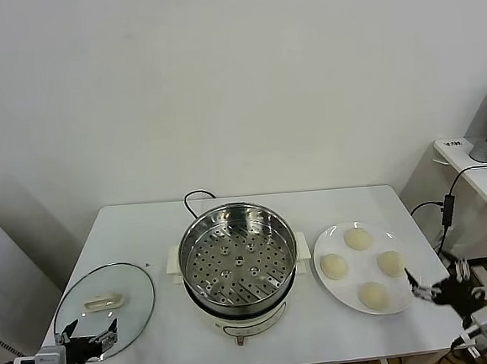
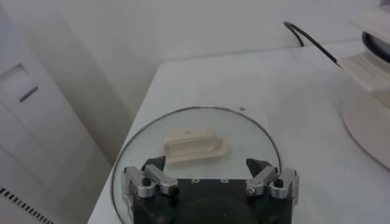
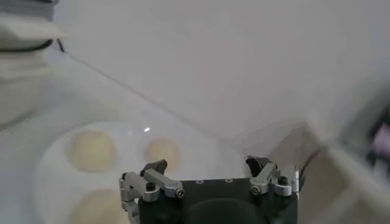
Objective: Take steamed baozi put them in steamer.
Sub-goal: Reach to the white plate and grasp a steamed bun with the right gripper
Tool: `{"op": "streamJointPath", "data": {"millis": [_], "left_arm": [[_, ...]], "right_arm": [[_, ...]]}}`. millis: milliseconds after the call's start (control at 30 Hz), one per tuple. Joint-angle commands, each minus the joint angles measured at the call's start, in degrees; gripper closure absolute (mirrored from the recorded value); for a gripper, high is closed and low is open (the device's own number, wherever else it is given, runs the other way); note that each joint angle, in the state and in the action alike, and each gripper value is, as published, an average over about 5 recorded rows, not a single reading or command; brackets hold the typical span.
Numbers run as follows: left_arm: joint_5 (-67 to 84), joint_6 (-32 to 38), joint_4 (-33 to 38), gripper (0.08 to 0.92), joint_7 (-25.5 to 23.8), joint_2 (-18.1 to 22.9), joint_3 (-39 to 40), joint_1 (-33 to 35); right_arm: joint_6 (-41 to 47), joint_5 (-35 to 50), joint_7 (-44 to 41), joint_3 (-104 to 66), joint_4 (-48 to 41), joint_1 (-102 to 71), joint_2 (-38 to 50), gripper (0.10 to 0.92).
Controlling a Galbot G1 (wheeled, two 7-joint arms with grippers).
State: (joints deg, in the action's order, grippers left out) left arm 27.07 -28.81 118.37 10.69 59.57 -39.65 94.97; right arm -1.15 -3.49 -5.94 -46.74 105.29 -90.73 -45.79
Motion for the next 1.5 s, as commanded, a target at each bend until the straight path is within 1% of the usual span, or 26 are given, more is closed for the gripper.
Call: {"op": "streamJointPath", "data": {"millis": [33,167,233,467,633,800,933,1100,1300,1500], "left_arm": [[-0.6,-0.1,0.3,0.177,-0.1,0.3,0.2,0.0],[-0.8,-0.1,0.5,0.177,-0.1,0.4,0.3,0.1],[-0.9,-0.1,0.7,0.177,-0.1,0.4,0.2,0.2],[-1.1,-0.3,1.2,0.177,-0.1,0.6,0.2,0.2],[-1.4,-0.6,1.7,0.177,-0.1,0.9,0.3,0.3],[-1.6,-0.8,2.0,0.177,-0.1,1.1,0.2,0.4],[-1.7,-0.9,2.1,0.177,-0.1,1.3,0.3,0.4],[-1.7,-1.1,2.1,0.177,-0.2,1.4,0.4,0.2],[-1.7,-1.3,2.1,0.177,-0.2,1.4,0.6,0.0],[-1.7,-1.6,2.2,0.177,-0.2,1.3,1.1,-0.4]], "right_arm": [[-4.6,-20.2,-10.7,7.6,-9.3,18.7,7.6,0.203],[-5.3,-20.6,-22.4,13.6,-14.0,29.1,10.3,0.203],[-5.3,-20.3,-26.2,17.7,-16.1,34.3,12.0,0.203],[-4.5,-13.3,-39.7,40.4,-25.4,55.1,17.7,0.203],[-4.9,-9.5,-47.4,58.6,-33.3,73.4,18.2,0.203],[-4.6,-4.7,-53.9,74.7,-41.0,87.5,16.0,0.203],[-5.3,-1.2,-57.5,82.1,-48.0,93.7,12.2,0.203],[-7.3,-0.1,-59.6,86.1,-54.9,96.6,5.8,0.203],[-8.2,-1.0,-59.4,86.3,-60.9,96.1,-1.1,0.203],[-9.1,-4.1,-58.3,84.8,-64.1,94.2,-5.0,0.203]]}}
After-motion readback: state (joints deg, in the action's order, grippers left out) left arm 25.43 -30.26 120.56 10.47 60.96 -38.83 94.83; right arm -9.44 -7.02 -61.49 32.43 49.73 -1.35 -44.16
